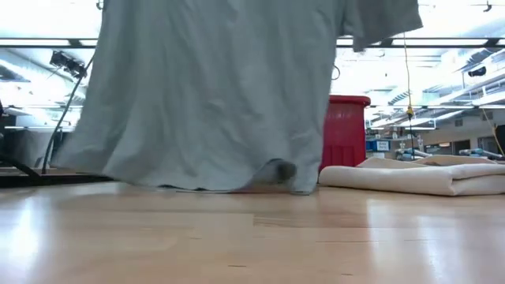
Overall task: Fold Laundry from Bin
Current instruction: Fold the gray shirt
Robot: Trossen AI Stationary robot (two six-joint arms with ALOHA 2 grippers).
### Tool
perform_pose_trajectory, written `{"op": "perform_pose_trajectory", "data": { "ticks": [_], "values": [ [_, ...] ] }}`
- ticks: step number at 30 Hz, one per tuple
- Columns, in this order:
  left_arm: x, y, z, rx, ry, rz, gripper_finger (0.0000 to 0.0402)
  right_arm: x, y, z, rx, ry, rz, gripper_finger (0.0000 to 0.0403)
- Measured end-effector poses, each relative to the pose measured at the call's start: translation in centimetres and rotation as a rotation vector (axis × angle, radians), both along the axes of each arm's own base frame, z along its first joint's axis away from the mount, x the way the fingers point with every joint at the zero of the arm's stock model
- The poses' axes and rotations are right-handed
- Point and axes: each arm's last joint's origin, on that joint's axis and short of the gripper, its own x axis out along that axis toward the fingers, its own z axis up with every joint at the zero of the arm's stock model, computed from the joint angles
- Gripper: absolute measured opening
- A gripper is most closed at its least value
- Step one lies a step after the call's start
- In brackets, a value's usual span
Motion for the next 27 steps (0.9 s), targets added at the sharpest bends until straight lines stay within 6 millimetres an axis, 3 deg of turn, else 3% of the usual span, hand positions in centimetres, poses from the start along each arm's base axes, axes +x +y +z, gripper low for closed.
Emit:
{"op": "perform_pose_trajectory", "data": {
  "ticks": [6,13,20,24,27],
  "values": [
    [1.7,-0.5,1.6,0.156,-0.126,0.198,0.0007,2.1,-2.0,2.8,-0.038,-0.076,-0.1,0.0012],
    [1.9,-0.4,1.7,0.182,-0.15,0.23,0.0007,1.6,-4.2,5.4,-0.138,-0.32,0.001,0.0012],
    [2.7,0.8,1.2,0.081,-0.133,0.246,0.0007,3.1,-6.5,5.4,-0.202,-0.349,0.016,0.0012],
    [4.6,2.3,0.2,0.035,-0.021,0.321,0.0005,4.5,-8.8,4.9,-0.235,-0.305,-0.035,0.0012],
    [6.5,4.6,-0.9,-0.003,0.086,0.424,0.0003,5.0,-10.8,4.5,-0.245,-0.303,-0.09,0.0012]
  ]
}}
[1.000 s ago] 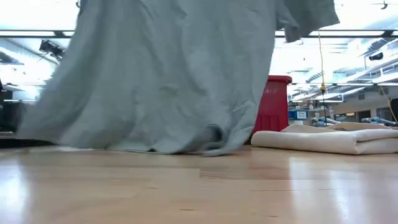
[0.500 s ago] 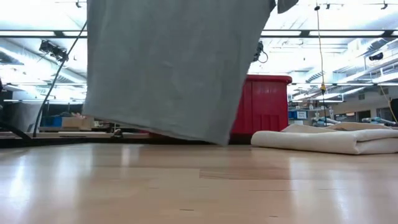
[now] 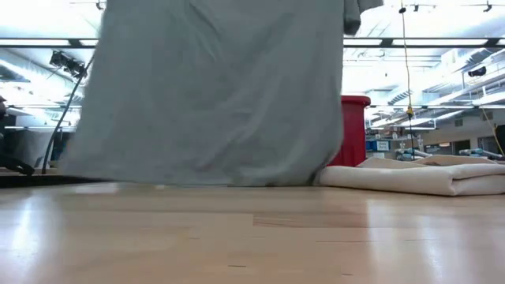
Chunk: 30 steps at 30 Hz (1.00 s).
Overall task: Fold Laundry from Bin
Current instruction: Fold the gray shirt
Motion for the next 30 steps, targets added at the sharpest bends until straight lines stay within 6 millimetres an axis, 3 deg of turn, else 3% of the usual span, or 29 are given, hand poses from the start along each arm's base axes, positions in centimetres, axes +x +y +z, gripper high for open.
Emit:
{"op": "perform_pose_trajectory", "data": {
  "ticks": [4,8,14,18,22,26,30],
  "values": [
    [2.6,3.9,-1.2,-0.025,0.102,0.154,0.0003,0.4,-2.1,-0.5,0.004,-0.005,-0.029,0.0012],
    [4.4,7.3,-2.2,-0.024,0.124,0.147,0.0005,0.7,-3.5,-0.8,0.0,0.003,-0.016,0.0012],
    [6.8,12.0,-4.3,-0.096,0.113,-0.034,0.0003,0.5,-4.7,-1.4,0.029,0.01,-0.003,0.0012],
    [6.1,14.4,-5.5,-0.227,0.059,-0.196,0.0002,0.5,-5.1,-2.2,0.101,0.045,0.015,0.0012],
    [3.7,13.7,-5.0,-0.334,0.07,-0.376,0.0001,0.0,-4.8,-3.1,0.18,0.125,0.017,0.0012],
    [0.9,10.1,-3.0,-0.462,0.157,-0.458,0.0001,-1.1,-3.6,-3.3,0.238,0.127,0.047,0.0012],
    [-2.0,5.8,-1.0,-0.563,0.192,-0.528,0.0001,-2.7,-1.5,-3.5,0.317,0.104,0.242,0.0012]
  ]
}}
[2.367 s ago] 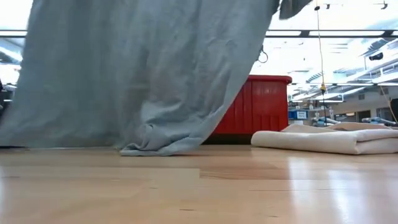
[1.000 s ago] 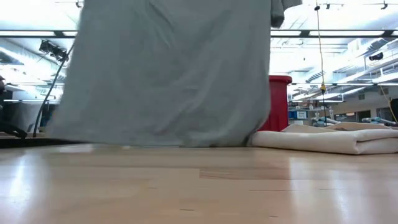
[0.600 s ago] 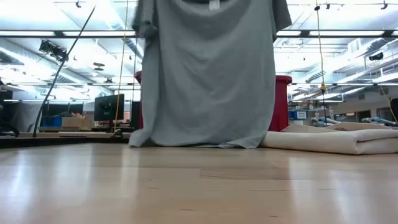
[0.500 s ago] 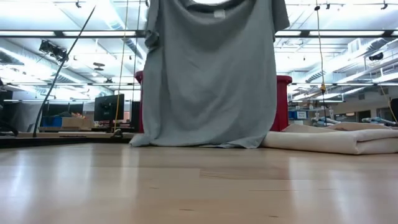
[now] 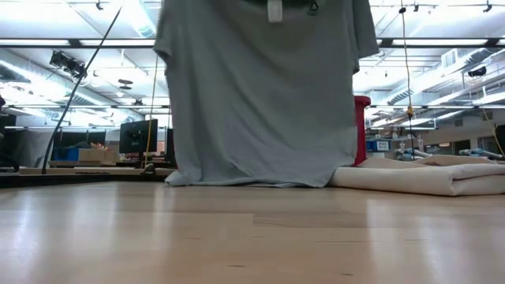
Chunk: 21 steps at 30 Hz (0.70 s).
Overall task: Fold Laundry from Bin
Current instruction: Fold the gray shirt
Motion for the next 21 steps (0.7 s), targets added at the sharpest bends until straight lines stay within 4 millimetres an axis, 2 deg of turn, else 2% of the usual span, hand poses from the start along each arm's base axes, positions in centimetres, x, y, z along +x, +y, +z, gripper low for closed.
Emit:
{"op": "perform_pose_trajectory", "data": {
  "ticks": [3,7,10,15,18,21],
  "values": [
    [-1.8,-2.9,1.1,-0.048,-0.027,-0.049,0.0001,-1.1,2.1,-0.2,0.1,-0.04,0.214,0.0012],
    [-3.3,-5.7,0.3,-0.166,-0.053,-0.169,0.0,-2.2,4.7,-1.2,0.311,-0.033,0.507,0.0012],
    [-4.3,-7.5,-0.6,-0.269,-0.007,-0.297,0.0,-2.8,6.3,-2.3,0.483,0.014,0.65,0.0012],
    [-4.8,-9.2,-2.1,-0.567,0.055,-0.546,0.0,-3.4,8.6,-3.4,0.714,0.107,0.901,0.0012],
    [-5.1,-9.8,-2.9,-0.665,0.113,-0.587,0.0003,-3.4,9.9,-3.5,0.827,0.138,1.097,0.0012],
    [-4.8,-9.8,-3.5,-0.706,0.155,-0.609,0.0004,-3.1,10.8,-3.6,0.895,0.171,1.172,0.0012]
  ]
}}
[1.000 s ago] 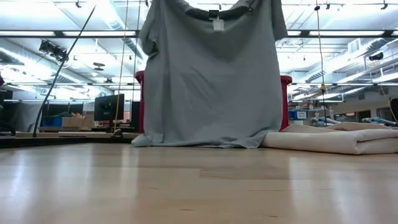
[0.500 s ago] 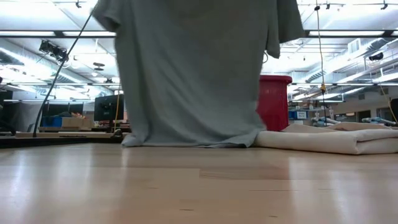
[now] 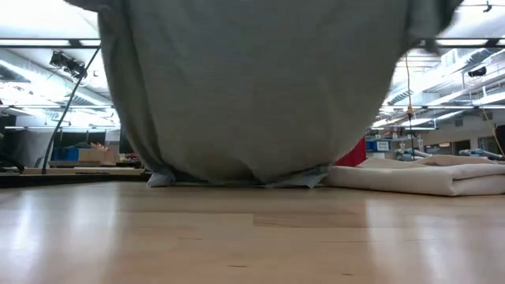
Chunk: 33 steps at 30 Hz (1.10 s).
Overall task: Fold Laundry from Bin
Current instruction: Fold the gray shirt
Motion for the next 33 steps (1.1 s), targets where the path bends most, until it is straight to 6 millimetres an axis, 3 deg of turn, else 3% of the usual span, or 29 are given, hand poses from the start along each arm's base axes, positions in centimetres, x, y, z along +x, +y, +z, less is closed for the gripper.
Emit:
{"op": "perform_pose_trajectory", "data": {
  "ticks": [4,8,14,18,22,27,33],
  "values": [
    [0.8,0.3,-0.4,0.031,-0.018,-0.05,0.0005,0.4,0.9,-0.3,0.016,0.045,0.061,0.0012],
    [3.2,1.7,-0.3,0.113,-0.101,-0.059,0.0005,1.0,1.2,-0.3,0.0,0.045,0.043,0.0012],
    [9.3,4.1,-0.8,0.252,-0.227,-0.067,0.0006,2.0,1.2,-0.6,0.011,0.078,-0.011,0.0012],
    [12.6,4.5,-2.8,0.348,-0.105,-0.021,0.0006,1.9,1.1,-0.9,-0.017,0.109,-0.063,0.0012],
    [14.4,2.8,-5.7,0.281,0.071,-0.16,0.0006,1.8,1.2,-1.1,0.025,0.147,-0.043,0.0012],
    [15.5,-1.3,-8.1,0.204,0.191,-0.359,0.0003,2.0,1.5,-1.7,0.105,0.22,0.006,0.0014],
    [15.3,-5.6,-9.8,0.112,0.327,-0.4,0.0002,4.4,2.5,-5.3,0.172,0.441,-0.002,0.0015]
  ]
}}
